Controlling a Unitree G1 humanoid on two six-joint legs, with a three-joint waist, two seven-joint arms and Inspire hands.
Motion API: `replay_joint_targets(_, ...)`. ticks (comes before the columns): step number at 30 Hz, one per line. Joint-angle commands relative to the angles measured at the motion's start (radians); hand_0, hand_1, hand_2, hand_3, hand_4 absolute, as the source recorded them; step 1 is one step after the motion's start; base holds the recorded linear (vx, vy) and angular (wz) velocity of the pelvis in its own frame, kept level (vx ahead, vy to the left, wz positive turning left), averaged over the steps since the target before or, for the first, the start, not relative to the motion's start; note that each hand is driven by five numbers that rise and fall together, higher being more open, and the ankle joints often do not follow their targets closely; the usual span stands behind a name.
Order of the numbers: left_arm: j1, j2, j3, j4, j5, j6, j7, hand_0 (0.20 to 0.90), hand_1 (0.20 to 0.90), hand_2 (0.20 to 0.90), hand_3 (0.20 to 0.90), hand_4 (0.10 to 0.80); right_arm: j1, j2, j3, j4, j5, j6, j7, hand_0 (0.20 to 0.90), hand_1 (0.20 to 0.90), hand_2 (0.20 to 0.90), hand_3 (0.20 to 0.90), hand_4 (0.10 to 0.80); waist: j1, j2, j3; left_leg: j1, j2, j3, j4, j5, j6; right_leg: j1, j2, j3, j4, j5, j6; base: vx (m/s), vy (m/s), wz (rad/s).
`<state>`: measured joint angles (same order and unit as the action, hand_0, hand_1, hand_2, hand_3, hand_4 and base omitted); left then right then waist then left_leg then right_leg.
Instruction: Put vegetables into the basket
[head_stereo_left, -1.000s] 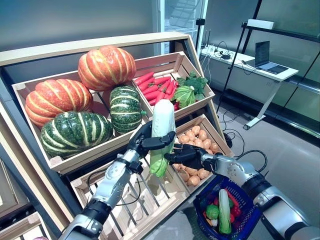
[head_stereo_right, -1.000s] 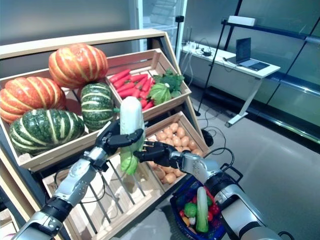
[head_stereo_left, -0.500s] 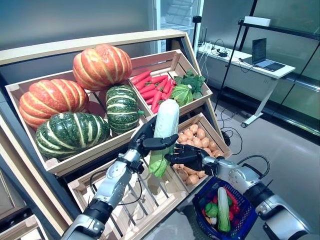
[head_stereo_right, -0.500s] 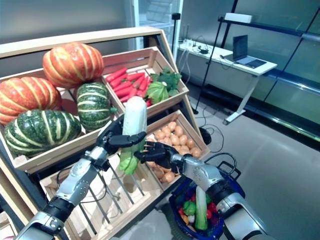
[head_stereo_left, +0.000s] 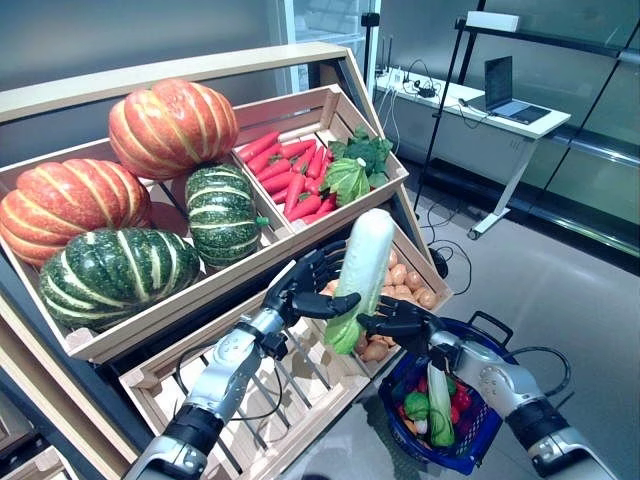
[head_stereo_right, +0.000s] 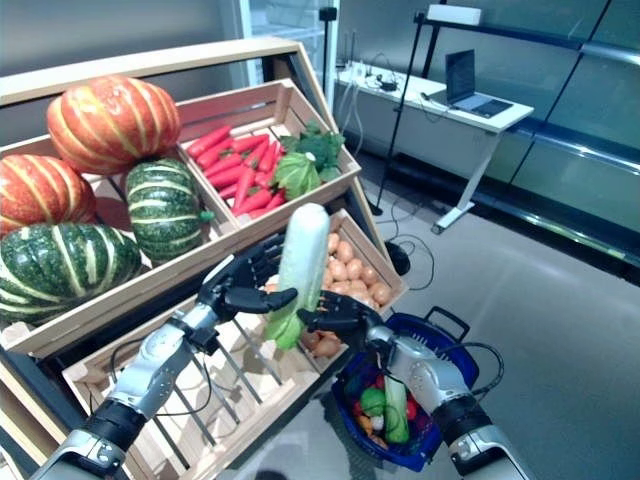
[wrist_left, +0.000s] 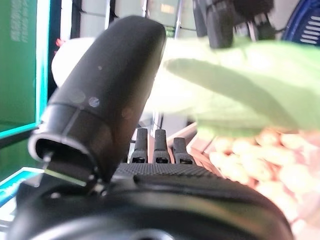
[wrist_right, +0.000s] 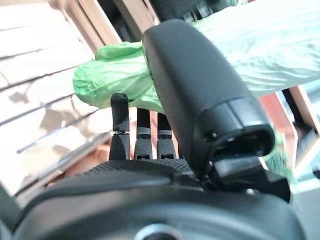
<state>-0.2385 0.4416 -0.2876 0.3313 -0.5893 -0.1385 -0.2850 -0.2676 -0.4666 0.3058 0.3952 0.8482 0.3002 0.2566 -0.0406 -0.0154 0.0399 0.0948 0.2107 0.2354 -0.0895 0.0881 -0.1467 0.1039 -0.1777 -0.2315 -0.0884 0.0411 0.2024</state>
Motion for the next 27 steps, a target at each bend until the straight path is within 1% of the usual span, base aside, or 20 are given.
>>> replay_joint_targets(1,-0.077,0.064,0.066,-0.030,0.004,-0.061,-0.013,0.900,0.900,0.900,0.900,0.800,-0.075,-0.033,-0.123,-0.074,-0.014,-0.174,0.024,0.300,0.300,0.300,0.300,0.400,-0.007,-0.012,-0.035,0.017,0.013,0.019,0.002,-0.040,0.004,0.009,-0.018,0.007,0.020,-0.006,-0.022,-0.012,-0.006,-0.06)
replay_joint_targets(7,-0.081,0.075,0.075,-0.011,0.010,-0.052,-0.009,0.900,0.900,0.900,0.900,0.800,-0.048,-0.058,-0.165,-0.060,-0.029,-0.191,0.007,0.300,0.300,0.300,0.300,0.400,-0.016,-0.012,-0.026,0.018,0.013,0.022,0.002,-0.039,0.003,0.008,-0.017,0.013,0.019,-0.004,-0.020,-0.009,-0.003,-0.02)
replay_joint_targets(10,-0.075,0.073,0.091,0.000,0.016,-0.055,-0.005,0.900,0.900,0.900,0.900,0.800,-0.025,-0.069,-0.193,-0.051,-0.053,-0.213,-0.007,0.300,0.300,0.300,0.300,0.400,-0.021,-0.013,-0.023,0.020,0.015,0.028,0.002,-0.039,0.001,0.010,-0.016,0.013,0.019,-0.005,-0.020,0.000,0.000,0.00)
replay_joint_targets(18,-0.060,0.082,0.124,0.027,0.032,-0.050,0.006,0.900,0.900,0.900,0.900,0.800,0.023,-0.096,-0.272,-0.018,-0.086,-0.223,-0.080,0.300,0.300,0.300,0.300,0.400,-0.029,-0.015,-0.019,0.020,0.019,0.039,0.002,-0.037,-0.002,0.010,-0.014,0.019,0.018,-0.004,-0.016,0.000,0.000,0.00)
replay_joint_targets(21,-0.055,0.085,0.136,0.052,0.047,-0.044,0.022,0.900,0.900,0.900,0.900,0.800,0.042,-0.106,-0.302,0.031,-0.115,-0.220,-0.113,0.300,0.300,0.300,0.300,0.400,-0.032,-0.014,-0.018,0.022,0.021,0.046,0.002,-0.037,-0.002,0.010,-0.013,0.021,0.018,-0.003,-0.015,-0.008,-0.013,-0.04)
replay_joint_targets(24,-0.049,0.092,0.141,0.087,0.103,-0.058,0.067,0.900,0.900,0.900,0.900,0.800,0.060,-0.118,-0.335,0.127,-0.110,-0.198,-0.185,0.300,0.300,0.300,0.300,0.400,-0.033,-0.013,-0.015,0.025,0.021,0.053,0.004,-0.037,-0.002,0.011,-0.011,0.024,0.019,-0.002,-0.014,-0.007,-0.034,-0.15)
replay_joint_targets(27,-0.043,0.093,0.139,0.100,0.113,-0.061,0.077,0.900,0.900,0.900,0.900,0.800,0.063,-0.125,-0.361,0.224,-0.118,-0.201,-0.217,0.300,0.300,0.300,0.300,0.400,-0.031,-0.012,-0.011,0.026,0.023,0.058,0.011,-0.040,-0.002,0.008,-0.010,0.031,0.021,-0.002,-0.015,-0.004,-0.037,-0.05)
